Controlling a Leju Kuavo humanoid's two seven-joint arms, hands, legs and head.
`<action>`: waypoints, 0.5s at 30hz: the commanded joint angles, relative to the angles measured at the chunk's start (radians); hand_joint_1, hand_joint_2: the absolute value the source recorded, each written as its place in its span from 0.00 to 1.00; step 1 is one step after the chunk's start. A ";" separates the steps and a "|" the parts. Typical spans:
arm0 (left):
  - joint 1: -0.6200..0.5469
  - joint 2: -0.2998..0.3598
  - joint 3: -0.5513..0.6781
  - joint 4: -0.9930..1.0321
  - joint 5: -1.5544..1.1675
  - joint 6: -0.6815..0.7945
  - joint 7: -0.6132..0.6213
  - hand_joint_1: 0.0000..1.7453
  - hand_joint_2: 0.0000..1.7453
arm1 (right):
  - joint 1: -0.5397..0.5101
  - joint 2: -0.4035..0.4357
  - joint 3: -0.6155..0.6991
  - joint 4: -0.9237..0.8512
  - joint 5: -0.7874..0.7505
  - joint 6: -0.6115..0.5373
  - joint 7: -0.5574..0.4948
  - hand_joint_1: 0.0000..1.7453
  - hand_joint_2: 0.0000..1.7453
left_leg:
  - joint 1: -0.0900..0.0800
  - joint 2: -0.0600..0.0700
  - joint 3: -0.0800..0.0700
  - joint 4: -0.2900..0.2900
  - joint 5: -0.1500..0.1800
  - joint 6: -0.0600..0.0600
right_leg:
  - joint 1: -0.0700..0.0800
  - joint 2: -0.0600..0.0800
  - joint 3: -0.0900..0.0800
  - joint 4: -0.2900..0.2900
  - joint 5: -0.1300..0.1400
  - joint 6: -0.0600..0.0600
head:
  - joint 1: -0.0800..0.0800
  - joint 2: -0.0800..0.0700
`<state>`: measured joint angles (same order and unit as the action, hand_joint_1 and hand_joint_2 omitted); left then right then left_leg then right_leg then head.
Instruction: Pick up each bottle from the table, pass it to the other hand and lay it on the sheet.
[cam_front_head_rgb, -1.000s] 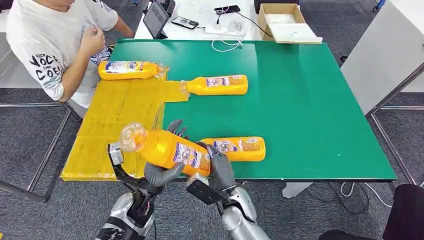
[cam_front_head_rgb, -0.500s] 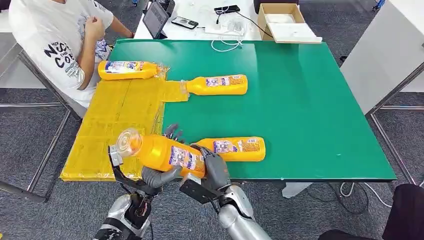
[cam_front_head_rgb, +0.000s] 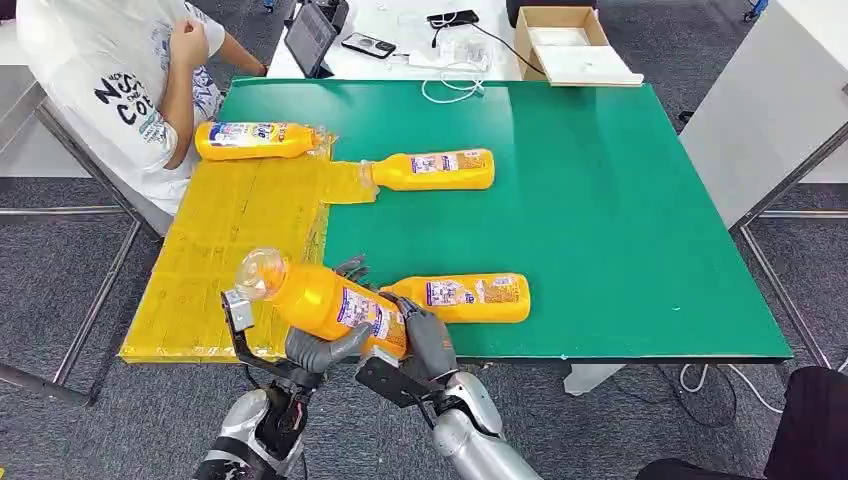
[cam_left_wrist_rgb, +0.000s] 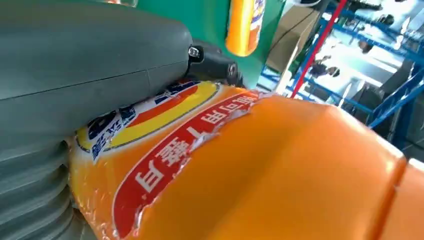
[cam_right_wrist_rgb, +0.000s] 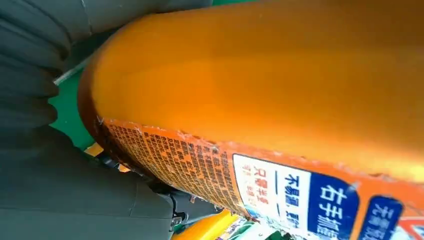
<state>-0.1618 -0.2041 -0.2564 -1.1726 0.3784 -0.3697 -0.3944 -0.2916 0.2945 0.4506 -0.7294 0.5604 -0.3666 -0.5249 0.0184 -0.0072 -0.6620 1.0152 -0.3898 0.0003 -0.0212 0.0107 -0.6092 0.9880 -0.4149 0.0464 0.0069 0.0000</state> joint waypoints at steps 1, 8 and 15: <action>-0.070 -0.046 -0.013 0.002 0.007 0.007 0.007 1.00 1.00 | 0.025 -0.003 0.103 0.078 0.020 0.032 -0.009 1.00 1.00 | 0.001 -0.005 0.006 0.000 -0.002 0.001 | 0.002 -0.007 0.008 0.000 -0.004 -0.003 | 0.000 0.000; -0.072 -0.049 -0.010 -0.001 0.009 0.013 0.007 1.00 1.00 | 0.023 -0.003 0.104 0.081 0.020 0.033 -0.010 1.00 1.00 | 0.001 -0.004 0.004 0.000 -0.002 0.001 | 0.002 -0.005 0.006 0.000 -0.003 -0.002 | 0.000 0.000; -0.075 -0.055 -0.004 -0.003 0.032 0.017 0.012 1.00 1.00 | 0.020 -0.003 0.108 0.083 0.018 0.035 -0.016 1.00 1.00 | 0.001 -0.004 0.002 0.000 -0.001 0.000 | 0.002 -0.005 0.004 -0.001 -0.002 -0.002 | 0.000 0.000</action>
<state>-0.1581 -0.2129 -0.2430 -1.1872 0.4002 -0.3548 -0.3918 -0.2926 0.2991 0.4612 -0.7294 0.5573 -0.3662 -0.5272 0.0185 -0.0072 -0.6620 1.0152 -0.3898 0.0003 -0.0212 0.0107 -0.6093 0.9880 -0.4149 0.0464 0.0069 0.0000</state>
